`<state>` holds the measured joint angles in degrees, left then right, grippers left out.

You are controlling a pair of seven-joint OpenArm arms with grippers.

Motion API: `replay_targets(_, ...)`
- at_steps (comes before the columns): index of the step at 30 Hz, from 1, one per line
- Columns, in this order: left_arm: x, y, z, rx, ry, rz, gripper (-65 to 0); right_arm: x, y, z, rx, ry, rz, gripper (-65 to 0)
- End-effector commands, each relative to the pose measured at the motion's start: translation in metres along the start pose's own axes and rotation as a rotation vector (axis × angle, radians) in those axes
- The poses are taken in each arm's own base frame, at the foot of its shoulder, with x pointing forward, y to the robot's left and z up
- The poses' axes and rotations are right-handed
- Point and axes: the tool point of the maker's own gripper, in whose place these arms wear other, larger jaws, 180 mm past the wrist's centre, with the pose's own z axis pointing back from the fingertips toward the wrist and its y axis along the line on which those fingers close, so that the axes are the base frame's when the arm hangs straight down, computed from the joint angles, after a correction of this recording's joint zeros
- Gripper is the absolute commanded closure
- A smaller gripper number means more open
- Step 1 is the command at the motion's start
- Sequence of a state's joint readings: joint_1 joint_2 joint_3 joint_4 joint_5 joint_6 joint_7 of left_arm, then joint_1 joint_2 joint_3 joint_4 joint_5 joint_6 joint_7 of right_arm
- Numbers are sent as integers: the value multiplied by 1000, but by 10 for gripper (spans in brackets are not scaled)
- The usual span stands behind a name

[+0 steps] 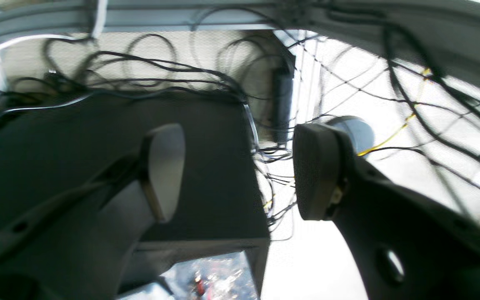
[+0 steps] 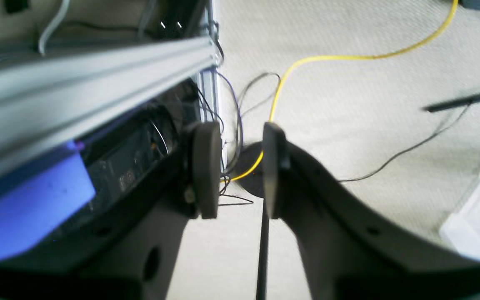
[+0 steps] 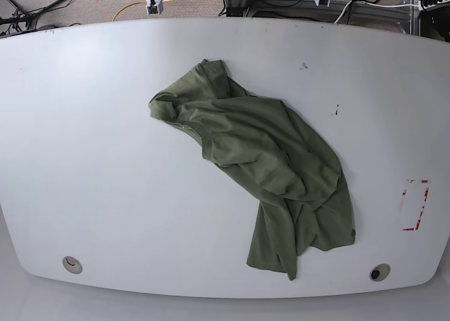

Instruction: Fold the T-shirt properly

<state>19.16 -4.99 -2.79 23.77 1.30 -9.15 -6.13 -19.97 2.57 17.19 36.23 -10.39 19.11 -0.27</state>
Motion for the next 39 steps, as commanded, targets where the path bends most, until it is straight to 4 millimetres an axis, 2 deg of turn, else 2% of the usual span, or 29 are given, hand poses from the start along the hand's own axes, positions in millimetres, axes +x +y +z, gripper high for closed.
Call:
replay_targets(1,-4,-2,8,-7,-27,-7,-376,-3,-6,12,-14,-29,22,-166)
replay_targets(4,-9,-2,20,-6,-57,-27,-376,-9,-8,23,-19,-43,40,-166)
replay_targets(8,-7,11,40,9,-109,-74,-376,-20,7,39,22,-61,52,-166)
replay_targets(14,-10,4,74,-3,-173,-114,-375,-34,21,69,21,-93,63,-166)
replay_targets(21,4,19,125,33,-269,-159,-374,-37,37,112,5,-153,78,-166)
replay_targets(26,22,26,163,37,-358,-97,-374,-40,45,147,-14,-179,84,-166)
replay_targets(30,47,34,194,4,-432,-90,-375,-27,46,178,-24,-242,56,-166)
replay_targets(34,61,32,212,-30,-470,-80,-375,-16,45,205,-9,-312,-55,-166)
replay_targets(39,85,47,239,5,-538,-104,-376,14,40,238,18,-410,-76,-166)
